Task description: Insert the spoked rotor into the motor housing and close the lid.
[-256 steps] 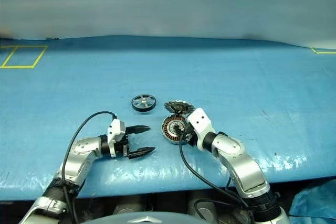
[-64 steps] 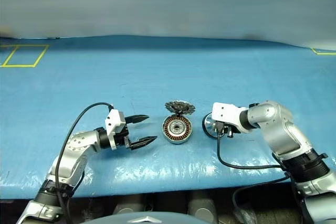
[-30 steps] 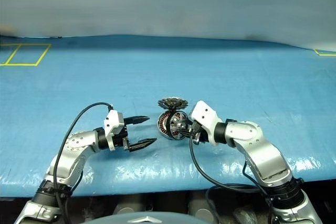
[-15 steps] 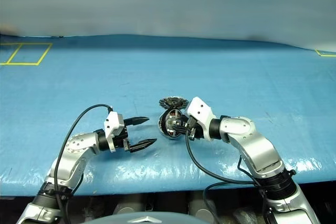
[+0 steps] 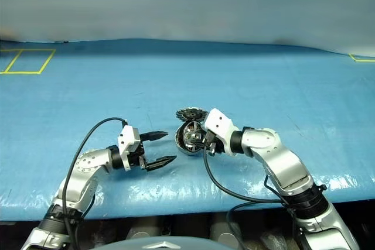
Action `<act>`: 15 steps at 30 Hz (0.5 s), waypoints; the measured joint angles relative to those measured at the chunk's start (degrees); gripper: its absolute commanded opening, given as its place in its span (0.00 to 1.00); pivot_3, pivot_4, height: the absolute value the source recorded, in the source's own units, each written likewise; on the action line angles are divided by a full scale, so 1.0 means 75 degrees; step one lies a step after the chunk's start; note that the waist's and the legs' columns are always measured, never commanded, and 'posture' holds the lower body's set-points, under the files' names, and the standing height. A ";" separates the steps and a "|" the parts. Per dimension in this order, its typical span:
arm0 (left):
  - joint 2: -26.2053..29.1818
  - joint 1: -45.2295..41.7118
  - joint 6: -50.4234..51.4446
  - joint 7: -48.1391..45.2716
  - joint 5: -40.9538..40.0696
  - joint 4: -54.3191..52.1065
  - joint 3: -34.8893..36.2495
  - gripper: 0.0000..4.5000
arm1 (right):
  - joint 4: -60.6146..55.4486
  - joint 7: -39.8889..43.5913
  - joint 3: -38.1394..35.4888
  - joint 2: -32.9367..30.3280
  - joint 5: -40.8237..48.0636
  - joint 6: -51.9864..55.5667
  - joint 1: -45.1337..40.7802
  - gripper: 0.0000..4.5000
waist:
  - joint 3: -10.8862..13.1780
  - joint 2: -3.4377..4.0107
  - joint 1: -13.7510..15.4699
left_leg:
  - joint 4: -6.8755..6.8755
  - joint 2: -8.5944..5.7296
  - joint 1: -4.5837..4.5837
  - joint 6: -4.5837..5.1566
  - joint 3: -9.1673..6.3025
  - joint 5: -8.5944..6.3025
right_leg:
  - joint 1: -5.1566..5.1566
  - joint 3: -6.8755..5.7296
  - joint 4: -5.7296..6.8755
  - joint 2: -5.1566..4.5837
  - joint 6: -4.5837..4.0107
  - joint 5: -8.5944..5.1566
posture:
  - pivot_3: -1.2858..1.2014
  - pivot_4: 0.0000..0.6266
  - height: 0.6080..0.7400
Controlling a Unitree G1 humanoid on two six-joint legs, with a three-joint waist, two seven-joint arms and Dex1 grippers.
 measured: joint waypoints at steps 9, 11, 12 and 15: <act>-0.0031 -0.0004 0.0001 0.0027 0.0004 0.0000 -0.0069 1.00 | 0.0377 -0.0138 0.0419 0.0002 -0.0595 -0.0063 -0.0254 0.72 | 0.0000 0.0000 -0.0014 | 0.0000 -0.0001 -0.0001 0.0001 0.0000 0.0000 | 0.0001 0.0001 -0.0001 -0.0002 -0.0002 0.0001 | 0.52 0.24 1.00; -0.0079 -0.0003 0.0003 0.0047 0.0004 0.0000 -0.0069 1.00 | 0.0375 -0.0115 0.0418 0.0001 -0.0601 -0.0063 -0.0253 0.72 | 0.0000 0.0000 -0.0016 | -0.0001 -0.0001 -0.0001 0.0001 0.0001 -0.0001 | 0.0000 0.0001 -0.0001 -0.0002 -0.0002 0.0001 | 0.52 0.24 1.00; -0.0091 -0.0002 0.0004 0.0061 0.0004 0.0000 -0.0071 1.00 | 0.0373 -0.0104 0.0413 0.0002 -0.0593 -0.0063 -0.0253 0.72 | 0.0000 0.0000 -0.0016 | -0.0001 -0.0001 -0.0002 0.0001 0.0000 -0.0001 | 0.0000 0.0001 -0.0001 -0.0002 -0.0002 0.0001 | 0.52 0.24 1.00; -0.0093 0.0017 0.0011 0.0102 0.0006 0.0000 -0.0071 1.00 | 0.0359 -0.0043 0.0338 0.0026 -0.0495 -0.0062 -0.0251 0.72 | 0.0000 0.0000 -0.0017 | -0.0002 -0.0001 -0.0001 0.0001 0.0000 -0.0001 | 0.0001 0.0000 -0.0001 -0.0002 -0.0002 0.0001 | 0.52 0.24 1.00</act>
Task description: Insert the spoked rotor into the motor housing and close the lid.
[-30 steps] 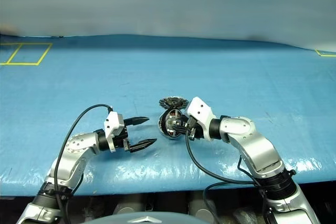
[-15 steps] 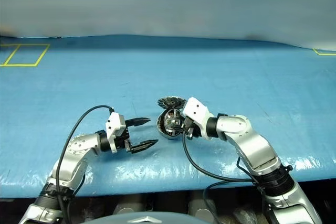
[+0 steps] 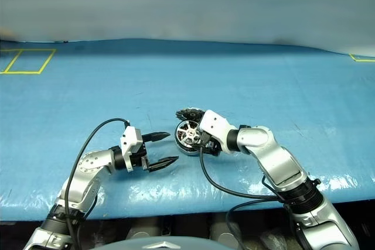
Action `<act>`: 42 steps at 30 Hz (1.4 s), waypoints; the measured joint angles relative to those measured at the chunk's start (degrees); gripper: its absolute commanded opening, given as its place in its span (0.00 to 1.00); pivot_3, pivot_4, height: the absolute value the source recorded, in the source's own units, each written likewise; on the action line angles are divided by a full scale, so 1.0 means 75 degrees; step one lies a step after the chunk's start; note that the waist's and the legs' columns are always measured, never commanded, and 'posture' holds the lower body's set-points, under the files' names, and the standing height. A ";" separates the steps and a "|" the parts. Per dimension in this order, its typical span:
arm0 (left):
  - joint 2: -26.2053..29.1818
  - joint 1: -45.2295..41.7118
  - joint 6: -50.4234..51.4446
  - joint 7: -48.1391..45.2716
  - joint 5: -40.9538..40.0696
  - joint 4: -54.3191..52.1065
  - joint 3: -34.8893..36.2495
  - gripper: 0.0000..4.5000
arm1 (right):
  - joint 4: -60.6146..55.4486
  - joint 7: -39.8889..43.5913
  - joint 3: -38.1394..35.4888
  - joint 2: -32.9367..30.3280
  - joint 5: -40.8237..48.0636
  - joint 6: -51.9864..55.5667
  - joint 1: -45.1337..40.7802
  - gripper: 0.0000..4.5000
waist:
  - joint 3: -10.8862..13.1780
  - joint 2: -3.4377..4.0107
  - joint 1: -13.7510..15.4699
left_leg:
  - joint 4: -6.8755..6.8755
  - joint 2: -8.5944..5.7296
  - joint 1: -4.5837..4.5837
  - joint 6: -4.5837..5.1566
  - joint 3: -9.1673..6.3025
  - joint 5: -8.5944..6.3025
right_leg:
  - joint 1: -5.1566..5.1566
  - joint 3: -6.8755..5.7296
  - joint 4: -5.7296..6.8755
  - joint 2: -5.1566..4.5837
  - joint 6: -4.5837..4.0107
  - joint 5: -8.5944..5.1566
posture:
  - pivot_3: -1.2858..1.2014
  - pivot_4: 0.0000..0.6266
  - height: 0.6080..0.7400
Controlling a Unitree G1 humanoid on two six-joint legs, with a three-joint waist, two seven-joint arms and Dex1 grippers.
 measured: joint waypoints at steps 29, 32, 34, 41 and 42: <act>-0.0071 0.0096 0.0048 0.0059 -0.0039 0.0000 -0.0112 1.00 | 0.0359 -0.0069 -0.0214 0.0368 0.0364 -0.0016 -0.0164 0.72 | 0.0000 0.0001 -0.0016 | -0.0004 0.0000 -0.0001 0.0000 -0.0001 0.0000 | -0.0001 0.0001 -0.0002 -0.0002 -0.0009 0.0005 | 0.52 0.24 1.00; -0.0070 0.0110 0.0051 0.0072 -0.0036 0.0000 -0.0115 1.00 | 0.0391 -0.0074 -0.0204 0.0354 0.0326 -0.0009 -0.0164 0.72 | 0.0000 0.0001 -0.0019 | -0.0004 0.0000 0.0000 0.0000 -0.0001 0.0000 | -0.0001 0.0000 -0.0001 -0.0002 -0.0008 0.0004 | 0.52 0.24 1.00; -0.0063 0.0115 0.0051 0.0078 -0.0028 0.0000 -0.0121 1.00 | 0.0482 -0.0070 -0.0185 0.0354 0.0301 -0.0006 -0.0164 0.72 | 0.0000 0.0001 -0.0022 | -0.0004 0.0000 0.0000 0.0000 0.0000 0.0000 | -0.0001 0.0000 -0.0002 -0.0001 -0.0008 0.0004 | 0.52 0.24 1.00; -0.0043 0.0137 0.0058 0.0084 -0.0021 -0.0001 -0.0123 1.00 | 0.0521 -0.0069 -0.0099 0.0458 0.0250 -0.0062 -0.0159 0.37 | 0.0000 0.0001 -0.0037 | -0.0005 0.0001 0.0002 0.0000 0.0000 0.0000 | 0.0001 0.0001 -0.0001 -0.0001 -0.0007 0.0004 | 0.52 0.24 1.00; -0.0040 0.0138 0.0059 0.0083 -0.0021 -0.0001 -0.0123 1.00 | 0.0492 -0.0061 -0.0082 0.0425 0.0225 -0.0073 -0.0155 0.30 | -0.0001 -0.0002 -0.0038 | -0.0005 0.0001 0.0005 0.0000 -0.0001 0.0000 | 0.0004 0.0001 -0.0002 -0.0001 -0.0005 0.0003 | 0.52 0.24 1.00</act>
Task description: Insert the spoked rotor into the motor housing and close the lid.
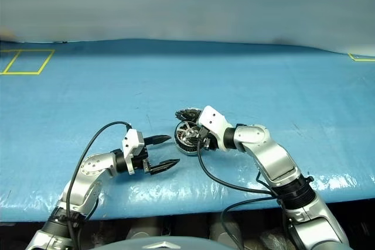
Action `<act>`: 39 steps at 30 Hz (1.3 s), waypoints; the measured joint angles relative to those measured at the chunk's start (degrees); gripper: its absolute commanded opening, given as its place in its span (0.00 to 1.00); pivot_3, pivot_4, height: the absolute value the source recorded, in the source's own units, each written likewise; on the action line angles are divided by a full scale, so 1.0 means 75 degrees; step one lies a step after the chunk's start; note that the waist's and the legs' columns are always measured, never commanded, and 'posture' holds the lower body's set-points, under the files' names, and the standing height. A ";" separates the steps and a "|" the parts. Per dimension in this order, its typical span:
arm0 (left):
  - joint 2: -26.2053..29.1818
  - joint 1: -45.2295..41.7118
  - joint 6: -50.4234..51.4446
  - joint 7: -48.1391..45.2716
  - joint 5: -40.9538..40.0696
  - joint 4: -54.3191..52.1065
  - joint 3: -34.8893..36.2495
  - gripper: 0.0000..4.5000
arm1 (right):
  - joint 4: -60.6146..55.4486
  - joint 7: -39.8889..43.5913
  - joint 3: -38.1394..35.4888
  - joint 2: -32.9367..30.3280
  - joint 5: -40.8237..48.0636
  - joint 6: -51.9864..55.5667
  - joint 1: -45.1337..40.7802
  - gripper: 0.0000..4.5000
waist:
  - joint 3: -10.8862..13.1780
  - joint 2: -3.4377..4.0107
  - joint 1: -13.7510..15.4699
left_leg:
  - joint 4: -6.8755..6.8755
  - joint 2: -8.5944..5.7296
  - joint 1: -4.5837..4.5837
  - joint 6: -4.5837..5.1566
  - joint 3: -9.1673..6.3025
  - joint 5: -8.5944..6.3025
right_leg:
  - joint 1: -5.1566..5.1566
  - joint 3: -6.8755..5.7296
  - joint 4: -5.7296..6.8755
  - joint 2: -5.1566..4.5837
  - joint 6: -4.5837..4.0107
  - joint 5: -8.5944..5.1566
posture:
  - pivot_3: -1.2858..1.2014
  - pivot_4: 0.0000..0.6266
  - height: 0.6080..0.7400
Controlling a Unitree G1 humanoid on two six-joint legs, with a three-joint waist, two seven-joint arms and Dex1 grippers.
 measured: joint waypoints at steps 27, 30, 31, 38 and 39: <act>-0.0013 -0.0018 -0.0109 -0.0036 0.0070 0.0282 -0.0007 1.00 | -0.0534 0.0461 0.0867 -0.1240 -0.1172 -0.0446 -0.0705 0.44 | 0.0007 0.0011 -0.0066 | -0.0005 0.0004 -0.0006 -0.0002 0.0007 0.0002 | -0.0016 -0.0003 -0.0002 -0.0003 0.0006 -0.0007 | 0.52 0.24 1.00; -0.0017 -0.0029 -0.0121 -0.0035 0.0073 0.0286 -0.0008 1.00 | -0.0470 0.1041 0.1615 -0.1561 -0.1833 -0.1018 -0.1243 0.44 | 0.0010 0.0016 -0.0066 | -0.0009 0.0005 -0.0008 -0.0003 0.0006 0.0001 | -0.0019 -0.0004 -0.0001 -0.0002 0.0002 -0.0009 | 0.52 0.24 1.00; -0.0019 -0.0033 -0.0135 -0.0034 0.0073 0.0287 -0.0006 1.00 | -0.0457 0.1219 0.1744 -0.1598 -0.1957 -0.1162 -0.1380 0.44 | 0.0010 0.0015 -0.0064 | -0.0010 0.0004 -0.0008 -0.0003 0.0006 0.0001 | -0.0018 -0.0004 -0.0003 -0.0002 0.0002 -0.0009 | 0.52 0.24 1.00; -0.0066 -0.0031 -0.0198 0.0006 0.0074 0.0295 -0.0008 1.00 | -0.0265 0.2027 0.2166 -0.1168 -0.2322 -0.1781 -0.2163 0.44 | 0.0011 0.0014 -0.0056 | -0.0007 0.0004 -0.0008 -0.0003 0.0006 0.0001 | -0.0013 -0.0006 -0.0003 -0.0004 -0.0009 0.0000 | 0.52 0.24 1.00; -0.0088 -0.0019 -0.0200 0.0016 0.0072 0.0295 -0.0008 1.00 | -0.0122 0.2033 0.2167 -0.1110 -0.2397 -0.1846 -0.2225 0.44 | 0.0011 0.0014 -0.0054 | -0.0006 0.0003 -0.0007 -0.0002 0.0007 0.0001 | -0.0011 -0.0006 -0.0004 -0.0005 -0.0008 0.0000 | 0.52 0.24 1.00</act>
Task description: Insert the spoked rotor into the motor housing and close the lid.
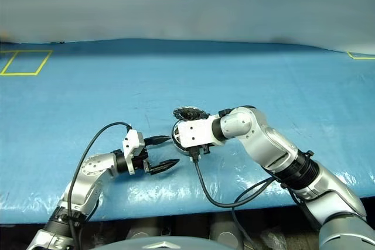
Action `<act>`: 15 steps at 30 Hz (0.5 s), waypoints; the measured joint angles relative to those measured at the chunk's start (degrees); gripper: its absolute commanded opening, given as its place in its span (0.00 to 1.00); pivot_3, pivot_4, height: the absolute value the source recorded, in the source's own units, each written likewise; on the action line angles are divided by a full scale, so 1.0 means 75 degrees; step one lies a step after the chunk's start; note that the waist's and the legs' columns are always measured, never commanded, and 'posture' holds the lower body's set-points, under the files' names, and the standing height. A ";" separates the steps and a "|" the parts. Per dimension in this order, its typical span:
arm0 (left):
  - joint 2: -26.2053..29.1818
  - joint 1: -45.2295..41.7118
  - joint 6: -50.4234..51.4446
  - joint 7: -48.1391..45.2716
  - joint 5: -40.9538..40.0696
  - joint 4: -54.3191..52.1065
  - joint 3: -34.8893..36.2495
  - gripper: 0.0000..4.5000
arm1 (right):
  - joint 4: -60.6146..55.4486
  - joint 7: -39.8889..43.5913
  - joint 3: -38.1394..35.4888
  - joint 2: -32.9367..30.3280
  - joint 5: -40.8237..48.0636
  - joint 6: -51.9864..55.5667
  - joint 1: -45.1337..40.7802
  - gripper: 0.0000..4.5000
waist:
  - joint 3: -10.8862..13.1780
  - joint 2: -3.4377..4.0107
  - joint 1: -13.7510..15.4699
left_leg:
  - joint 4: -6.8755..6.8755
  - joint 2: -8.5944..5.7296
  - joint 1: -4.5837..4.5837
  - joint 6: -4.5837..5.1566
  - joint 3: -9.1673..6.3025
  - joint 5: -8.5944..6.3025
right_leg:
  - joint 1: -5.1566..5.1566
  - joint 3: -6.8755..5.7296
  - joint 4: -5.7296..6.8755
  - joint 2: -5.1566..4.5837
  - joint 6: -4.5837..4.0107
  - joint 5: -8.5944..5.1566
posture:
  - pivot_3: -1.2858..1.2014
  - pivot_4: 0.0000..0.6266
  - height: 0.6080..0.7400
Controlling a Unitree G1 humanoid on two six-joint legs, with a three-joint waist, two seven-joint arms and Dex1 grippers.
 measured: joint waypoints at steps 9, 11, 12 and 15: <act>-0.0009 0.0169 0.0006 0.0138 -0.0002 -0.0021 0.0000 1.00 | 0.0914 0.0058 0.0030 0.0039 -0.0781 -0.0709 -0.0121 0.44 | 0.0000 0.0001 -0.0005 | -0.0002 -0.0002 0.0001 -0.0002 0.0003 0.0001 | -0.0004 -0.0001 0.0004 0.0004 -0.0005 0.0002 | 0.52 0.24 1.00; -0.0002 0.0178 0.0009 0.0147 -0.0002 -0.0039 0.0000 1.00 | 0.0918 0.0125 0.0022 0.0071 -0.0827 -0.0758 -0.0121 0.57 | 0.0000 0.0001 -0.0008 | -0.0001 -0.0001 0.0001 -0.0002 0.0004 0.0001 | -0.0003 0.0000 0.0003 0.0004 -0.0005 0.0002 | 0.52 0.24 1.00; 0.0002 0.0180 0.0010 0.0148 -0.0002 -0.0041 0.0000 1.00 | 0.0920 0.0135 0.0013 0.0110 -0.0843 -0.0759 -0.0121 0.63 | 0.0000 0.0001 -0.0009 | -0.0001 -0.0001 0.0001 -0.0002 0.0005 0.0001 | -0.0003 0.0000 0.0003 0.0004 -0.0004 0.0002 | 0.52 0.24 1.00; 0.0006 0.0182 0.0014 0.0146 -0.0003 -0.0042 0.0000 1.00 | 0.0926 0.0148 0.0008 0.0219 -0.0853 -0.0759 -0.0121 0.63 | 0.0000 0.0001 -0.0008 | -0.0001 -0.0001 0.0001 -0.0002 0.0004 0.0001 | -0.0003 0.0000 0.0003 0.0003 -0.0005 0.0003 | 0.52 0.24 1.00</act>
